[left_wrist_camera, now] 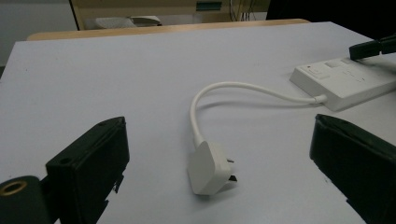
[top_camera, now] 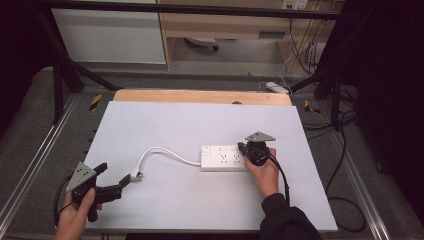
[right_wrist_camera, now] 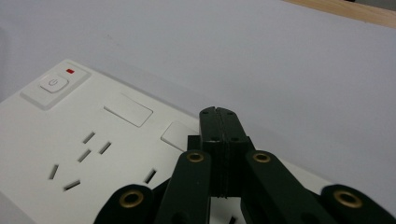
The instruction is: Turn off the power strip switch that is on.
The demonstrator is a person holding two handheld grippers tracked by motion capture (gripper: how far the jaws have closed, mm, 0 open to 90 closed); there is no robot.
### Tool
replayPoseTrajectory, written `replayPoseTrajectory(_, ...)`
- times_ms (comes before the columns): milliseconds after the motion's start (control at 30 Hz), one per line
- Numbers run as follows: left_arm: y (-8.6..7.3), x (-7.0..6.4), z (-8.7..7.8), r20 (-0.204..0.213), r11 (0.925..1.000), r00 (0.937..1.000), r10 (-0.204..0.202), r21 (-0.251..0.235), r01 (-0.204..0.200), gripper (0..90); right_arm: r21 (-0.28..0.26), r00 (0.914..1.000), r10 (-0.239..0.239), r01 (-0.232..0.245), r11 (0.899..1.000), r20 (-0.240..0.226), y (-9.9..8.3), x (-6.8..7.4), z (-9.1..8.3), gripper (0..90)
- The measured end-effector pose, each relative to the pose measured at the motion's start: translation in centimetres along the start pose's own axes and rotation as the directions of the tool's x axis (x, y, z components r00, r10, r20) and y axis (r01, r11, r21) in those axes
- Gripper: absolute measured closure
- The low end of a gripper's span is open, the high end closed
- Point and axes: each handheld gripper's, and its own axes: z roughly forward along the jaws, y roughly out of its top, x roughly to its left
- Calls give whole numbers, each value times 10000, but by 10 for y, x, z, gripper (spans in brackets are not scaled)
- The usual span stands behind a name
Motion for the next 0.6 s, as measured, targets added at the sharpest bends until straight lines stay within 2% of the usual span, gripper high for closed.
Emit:
replayPoseTrajectory(67, 0, 0, 0, -8, 10000, 10000, -16, -18, 16, 46, -69, 9998, -44, 43, 10000, -180, -1, 1, 0, 900)
replayPoseTrajectory(333, 0, 0, 1, -52, 10000, 10000, -43, 40, 43, 45, -381, 9997, -165, 158, 9991, -170, 2, 2, -1, 900)
replayPoseTrajectory(600, -1, 2, 0, -75, 10000, 10000, -65, 46, 65, 45, -807, 9998, 75, -91, 9967, -201, 7, -2, -11, 900)
